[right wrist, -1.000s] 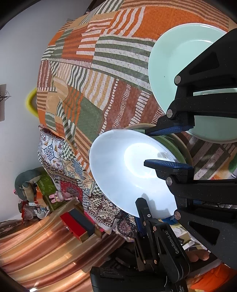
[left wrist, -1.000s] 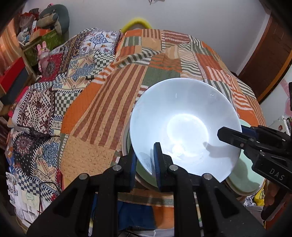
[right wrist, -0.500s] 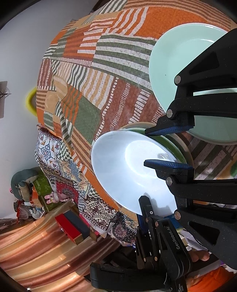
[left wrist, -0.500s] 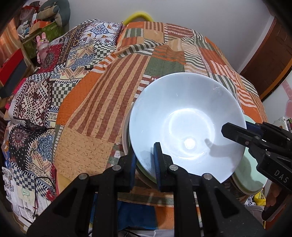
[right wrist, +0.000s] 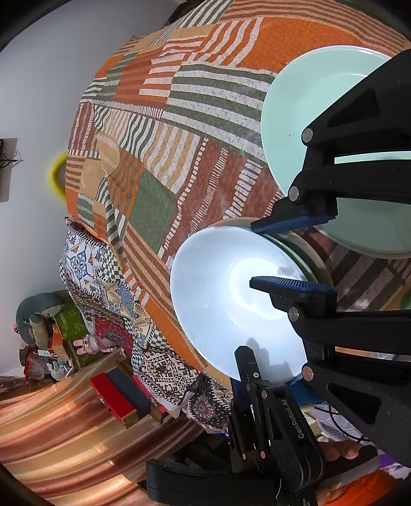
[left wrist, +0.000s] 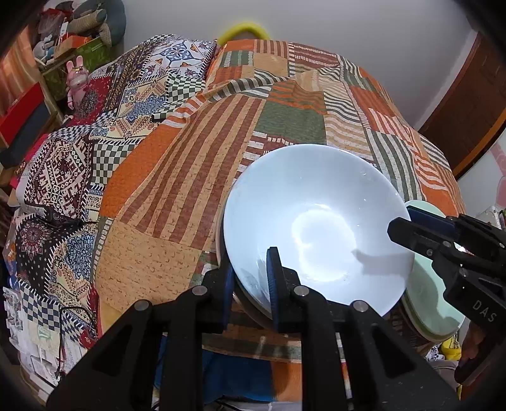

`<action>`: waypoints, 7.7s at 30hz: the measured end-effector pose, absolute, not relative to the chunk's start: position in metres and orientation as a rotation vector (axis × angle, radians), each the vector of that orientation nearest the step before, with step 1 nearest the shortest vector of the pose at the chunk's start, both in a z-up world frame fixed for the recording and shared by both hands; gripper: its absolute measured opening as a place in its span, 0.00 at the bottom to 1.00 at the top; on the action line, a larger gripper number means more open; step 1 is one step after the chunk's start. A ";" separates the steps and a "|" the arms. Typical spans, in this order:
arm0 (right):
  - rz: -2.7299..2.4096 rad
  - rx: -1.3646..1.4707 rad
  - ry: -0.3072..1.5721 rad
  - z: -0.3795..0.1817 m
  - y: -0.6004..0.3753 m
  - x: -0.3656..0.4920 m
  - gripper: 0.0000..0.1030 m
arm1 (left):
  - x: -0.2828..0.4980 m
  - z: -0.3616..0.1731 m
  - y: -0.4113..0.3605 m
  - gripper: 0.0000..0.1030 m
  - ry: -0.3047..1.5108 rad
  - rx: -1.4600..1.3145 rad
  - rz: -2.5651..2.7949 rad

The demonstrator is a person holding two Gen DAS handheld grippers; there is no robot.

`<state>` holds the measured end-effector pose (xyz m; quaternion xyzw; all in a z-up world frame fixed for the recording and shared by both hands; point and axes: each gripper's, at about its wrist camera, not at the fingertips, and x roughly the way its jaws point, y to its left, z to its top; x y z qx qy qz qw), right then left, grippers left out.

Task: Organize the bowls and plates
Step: 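Lower the white bowl onto the mint bowl while the right gripper holds the stack, then hold the stacked plates and bowls with both grippers and carry them, then lower the stack onto the bed and open both grippers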

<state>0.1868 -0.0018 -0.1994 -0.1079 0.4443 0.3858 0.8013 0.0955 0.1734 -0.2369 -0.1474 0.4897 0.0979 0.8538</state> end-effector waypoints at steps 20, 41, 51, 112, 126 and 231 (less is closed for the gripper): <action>0.831 -0.174 0.958 -0.195 -0.012 0.192 0.43 | 0.078 -0.216 0.179 0.43 0.944 -0.288 0.230; 0.837 -0.115 1.110 -0.227 -0.001 0.202 0.46 | 0.093 -0.258 0.194 0.46 1.033 -0.428 0.138; 0.855 -0.107 1.137 -0.236 0.005 0.204 0.46 | 0.098 -0.270 0.193 0.45 1.055 -0.452 0.104; 0.756 0.083 0.933 -0.150 -0.096 0.183 0.37 | 0.082 -0.155 0.094 0.37 0.880 -0.310 0.036; 0.694 0.109 0.918 -0.150 -0.143 0.180 0.37 | 0.096 -0.159 0.048 0.37 0.916 -0.260 -0.030; 0.627 0.082 0.420 -0.039 -0.210 0.120 0.70 | 0.030 -0.028 0.003 0.84 0.351 -0.107 -0.049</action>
